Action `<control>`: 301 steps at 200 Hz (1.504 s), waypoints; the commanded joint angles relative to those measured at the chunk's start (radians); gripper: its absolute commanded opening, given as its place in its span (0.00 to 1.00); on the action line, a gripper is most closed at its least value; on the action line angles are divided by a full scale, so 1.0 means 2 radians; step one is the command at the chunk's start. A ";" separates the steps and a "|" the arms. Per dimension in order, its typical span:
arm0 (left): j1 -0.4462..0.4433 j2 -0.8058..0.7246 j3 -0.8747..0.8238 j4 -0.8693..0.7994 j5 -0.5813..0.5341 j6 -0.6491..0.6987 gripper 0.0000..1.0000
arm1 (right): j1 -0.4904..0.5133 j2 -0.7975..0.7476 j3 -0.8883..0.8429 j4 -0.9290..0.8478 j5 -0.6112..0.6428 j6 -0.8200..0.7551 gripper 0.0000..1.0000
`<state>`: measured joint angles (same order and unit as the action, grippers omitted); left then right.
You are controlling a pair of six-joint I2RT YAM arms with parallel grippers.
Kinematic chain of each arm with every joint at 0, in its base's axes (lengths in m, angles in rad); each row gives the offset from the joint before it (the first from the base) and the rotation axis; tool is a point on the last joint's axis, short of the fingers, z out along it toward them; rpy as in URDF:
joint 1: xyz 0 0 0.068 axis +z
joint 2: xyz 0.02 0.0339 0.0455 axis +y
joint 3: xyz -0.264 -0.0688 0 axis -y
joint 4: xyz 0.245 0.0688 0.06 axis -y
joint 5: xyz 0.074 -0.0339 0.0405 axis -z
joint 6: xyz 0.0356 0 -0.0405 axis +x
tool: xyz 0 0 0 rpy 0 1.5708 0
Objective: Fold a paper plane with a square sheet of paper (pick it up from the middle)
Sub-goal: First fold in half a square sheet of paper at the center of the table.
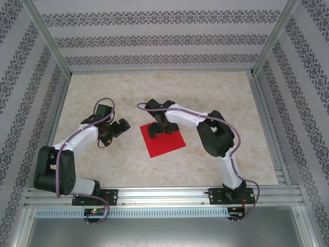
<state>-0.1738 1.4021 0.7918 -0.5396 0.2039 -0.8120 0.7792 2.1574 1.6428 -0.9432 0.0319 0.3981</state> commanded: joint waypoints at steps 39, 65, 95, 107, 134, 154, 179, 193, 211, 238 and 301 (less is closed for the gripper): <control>-0.010 0.009 -0.007 0.012 -0.004 0.001 1.00 | 0.005 0.031 0.000 -0.009 0.002 0.010 0.94; -0.011 0.009 -0.008 0.012 -0.003 0.000 1.00 | 0.003 0.037 -0.014 -0.006 0.004 0.012 0.91; -0.011 0.008 -0.010 0.011 -0.003 0.000 1.00 | 0.001 0.040 -0.026 -0.004 0.010 0.016 0.88; -0.011 0.009 -0.011 0.011 -0.004 0.000 1.00 | 0.001 0.040 -0.028 -0.004 0.011 0.016 0.86; -0.012 0.008 -0.011 0.012 -0.004 0.000 1.00 | -0.001 0.038 -0.031 -0.004 0.017 0.017 0.83; -0.012 0.008 -0.011 0.011 -0.004 0.000 1.00 | -0.001 0.037 -0.032 -0.004 0.021 0.018 0.82; -0.012 0.008 -0.012 0.011 -0.004 -0.001 1.00 | -0.003 0.035 -0.036 -0.004 0.025 0.018 0.79; -0.013 0.007 -0.013 0.011 -0.004 -0.001 1.00 | -0.003 0.033 -0.038 -0.003 0.025 0.020 0.78; -0.013 0.007 -0.013 0.012 -0.004 -0.001 1.00 | -0.004 0.031 -0.041 -0.002 0.027 0.020 0.76; -0.013 0.006 -0.013 0.013 -0.003 -0.001 1.00 | -0.006 0.028 -0.047 -0.001 0.031 0.020 0.72; -0.027 0.012 -0.006 0.017 0.011 -0.002 1.00 | -0.014 -0.009 -0.092 0.014 0.040 0.026 0.57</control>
<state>-0.2047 1.4124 0.7784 -0.5392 0.2070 -0.8124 0.7712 2.1242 1.5433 -0.8562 0.0612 0.4335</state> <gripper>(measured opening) 0.999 0.598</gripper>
